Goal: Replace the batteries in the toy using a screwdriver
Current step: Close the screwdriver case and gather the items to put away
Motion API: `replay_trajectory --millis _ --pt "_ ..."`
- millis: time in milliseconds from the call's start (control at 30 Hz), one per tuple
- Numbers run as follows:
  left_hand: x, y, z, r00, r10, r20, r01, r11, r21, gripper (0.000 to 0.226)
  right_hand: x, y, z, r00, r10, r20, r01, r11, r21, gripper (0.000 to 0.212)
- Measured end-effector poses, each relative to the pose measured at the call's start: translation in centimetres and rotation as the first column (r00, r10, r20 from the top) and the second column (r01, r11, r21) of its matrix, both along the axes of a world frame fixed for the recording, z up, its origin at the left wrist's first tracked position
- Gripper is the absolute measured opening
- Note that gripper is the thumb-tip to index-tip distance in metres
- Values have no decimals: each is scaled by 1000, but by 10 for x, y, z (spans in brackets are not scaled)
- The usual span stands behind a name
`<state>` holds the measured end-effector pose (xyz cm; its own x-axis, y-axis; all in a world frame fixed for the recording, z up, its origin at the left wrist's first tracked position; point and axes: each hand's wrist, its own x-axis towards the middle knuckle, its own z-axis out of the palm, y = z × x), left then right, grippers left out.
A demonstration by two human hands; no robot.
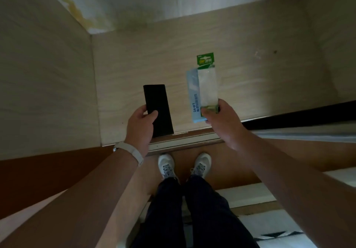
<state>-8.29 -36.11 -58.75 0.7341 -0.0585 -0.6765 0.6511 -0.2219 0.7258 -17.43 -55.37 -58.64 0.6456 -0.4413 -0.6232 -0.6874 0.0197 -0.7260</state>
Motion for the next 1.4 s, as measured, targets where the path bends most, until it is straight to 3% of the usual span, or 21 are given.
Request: replay_trajectory --millis 233,400,833,1033,1233,1400 --pt "34 -3 -66 999 34 -24 -34 999 21 19 40 2 -59 999 36 -32 -37 999 -37 27" --pt "60 -14 -105 1000 5 -19 -4 999 54 23 65 -3 -98 999 20 -38 -22 998 -63 38" --pt "92 -42 -141 997 -65 29 60 984 168 14 84 -24 -134 993 76 -92 -91 980 -176 27" --pt "99 -38 -143 952 -285 109 208 869 448 20 77 -35 -133 989 105 -104 -121 978 -170 12" --pt "102 -40 -139 907 -402 126 271 786 557 27 70 -66 -130 998 -61 -20 56 978 -200 21" --pt "102 -40 -141 913 -392 113 254 763 594 29 59 -90 -140 997 -11 -72 -7 971 -239 21"
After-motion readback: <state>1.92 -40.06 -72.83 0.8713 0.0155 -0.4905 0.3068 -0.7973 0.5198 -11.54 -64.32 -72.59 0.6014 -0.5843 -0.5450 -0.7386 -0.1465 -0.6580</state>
